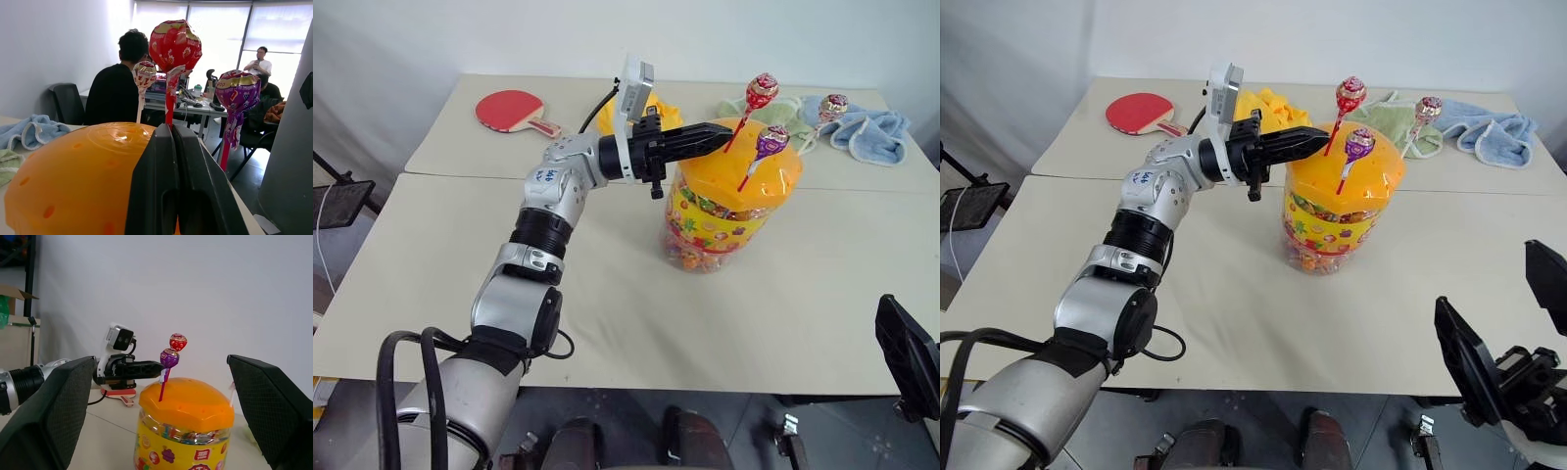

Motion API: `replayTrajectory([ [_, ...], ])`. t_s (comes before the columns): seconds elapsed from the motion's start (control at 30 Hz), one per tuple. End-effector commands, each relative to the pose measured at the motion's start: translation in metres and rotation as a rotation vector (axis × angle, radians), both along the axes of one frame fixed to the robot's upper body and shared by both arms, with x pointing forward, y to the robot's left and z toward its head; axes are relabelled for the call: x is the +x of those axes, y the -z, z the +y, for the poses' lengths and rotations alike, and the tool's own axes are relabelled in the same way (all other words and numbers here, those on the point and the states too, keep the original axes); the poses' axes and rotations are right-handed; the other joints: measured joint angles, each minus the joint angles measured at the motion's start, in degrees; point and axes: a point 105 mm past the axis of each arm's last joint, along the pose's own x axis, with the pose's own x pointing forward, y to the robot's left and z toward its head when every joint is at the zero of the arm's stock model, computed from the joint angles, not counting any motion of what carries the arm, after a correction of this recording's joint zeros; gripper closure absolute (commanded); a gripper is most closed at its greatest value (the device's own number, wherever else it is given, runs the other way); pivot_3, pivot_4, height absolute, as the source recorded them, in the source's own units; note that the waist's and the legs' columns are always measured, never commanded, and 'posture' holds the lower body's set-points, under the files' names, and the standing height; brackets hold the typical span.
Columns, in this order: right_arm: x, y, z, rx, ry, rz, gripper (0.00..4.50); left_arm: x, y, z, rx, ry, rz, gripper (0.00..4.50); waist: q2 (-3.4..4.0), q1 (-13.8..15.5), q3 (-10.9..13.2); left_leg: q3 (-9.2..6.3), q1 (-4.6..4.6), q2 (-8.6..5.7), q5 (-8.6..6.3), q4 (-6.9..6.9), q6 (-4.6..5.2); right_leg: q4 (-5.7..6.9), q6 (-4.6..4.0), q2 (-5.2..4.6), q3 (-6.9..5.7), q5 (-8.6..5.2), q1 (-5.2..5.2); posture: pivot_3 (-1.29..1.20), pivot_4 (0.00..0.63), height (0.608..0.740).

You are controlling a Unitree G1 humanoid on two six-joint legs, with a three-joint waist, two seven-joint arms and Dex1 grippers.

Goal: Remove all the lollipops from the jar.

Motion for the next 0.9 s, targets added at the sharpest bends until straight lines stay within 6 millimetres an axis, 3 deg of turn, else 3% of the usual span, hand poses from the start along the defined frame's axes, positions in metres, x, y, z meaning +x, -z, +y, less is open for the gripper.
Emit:
replayTrajectory([
  [0.03, 0.0, -0.005, 0.004, 0.011, -0.012, -0.025, 0.0, -0.011, -0.028, 0.003, -0.088, 0.069, -0.047, 4.46, 0.0, -0.11, 0.0, 0.0, 0.0, 0.0, 0.0, 0.0, 0.0, 0.0, 0.0, 0.0, 0.0, 0.0, 0.0, 0.0, 0.15, 0.74],
  [0.17, 0.005, -0.006, 0.007, 0.018, -0.026, -0.018, 0.0, -0.013, -0.043, 0.016, -0.192, 0.085, -0.036, 4.46, 0.0, -0.13, 0.0, 0.0, 0.0, 0.01, 0.0, 0.0, 0.0, 0.01, 0.0, 0.0, 0.01, 0.0, -0.01, 0.0, 0.15, 0.74],
  [0.27, 0.007, -0.005, 0.007, 0.015, -0.03, -0.007, 0.0, -0.009, -0.032, 0.015, -0.103, 0.054, -0.012, 4.46, 0.0, -0.05, 0.0, -0.02, 0.0, 0.01, 0.0, 0.0, 0.0, 0.01, 0.0, 0.0, 0.0, 0.0, 0.0, 0.0, 0.15, 0.74],
  [0.43, 0.008, -0.005, 0.006, 0.014, -0.033, -0.002, 0.0, -0.006, -0.034, 0.014, -0.12, -0.004, -0.06, 3.12, 0.0, -0.05, 0.0, -0.03, -0.01, 0.0, 0.0, 0.0, 0.0, 0.01, 0.0, 0.0, -0.01, 0.0, 0.0, 0.0, 0.15, 0.74],
  [0.5, 0.009, -0.005, 0.006, 0.012, -0.036, 0.002, 0.0, -0.013, -0.028, 0.008, -0.092, 0.048, -0.078, 2.53, 0.0, -0.07, 0.0, -0.03, 0.0, 0.0, 0.0, 0.0, 0.0, 0.01, 0.0, 0.0, -0.01, 0.0, 0.0, 0.0, 0.15, 0.74],
  [0.8, 0.007, -0.007, 0.006, 0.002, -0.04, 0.003, 0.0, -0.011, -0.018, -0.017, -0.027, 0.029, -0.071, 2.53, 0.0, 0.04, 0.0, -0.02, -0.01, 0.0, 0.0, 0.02, 0.0, 0.0, 0.0, 0.0, -0.01, 0.0, 0.01, 0.0, 0.15, 0.74],
  [0.9, 0.007, -0.008, 0.006, 0.002, -0.037, -0.001, 0.0, -0.004, -0.013, -0.018, 0.001, -0.013, -0.048, 3.07, 0.0, -0.07, 0.0, 0.0, 0.0, 0.0, 0.0, 0.0, 0.0, 0.01, 0.0, 0.0, -0.01, 0.0, 0.0, 0.0, 0.15, 0.74],
])
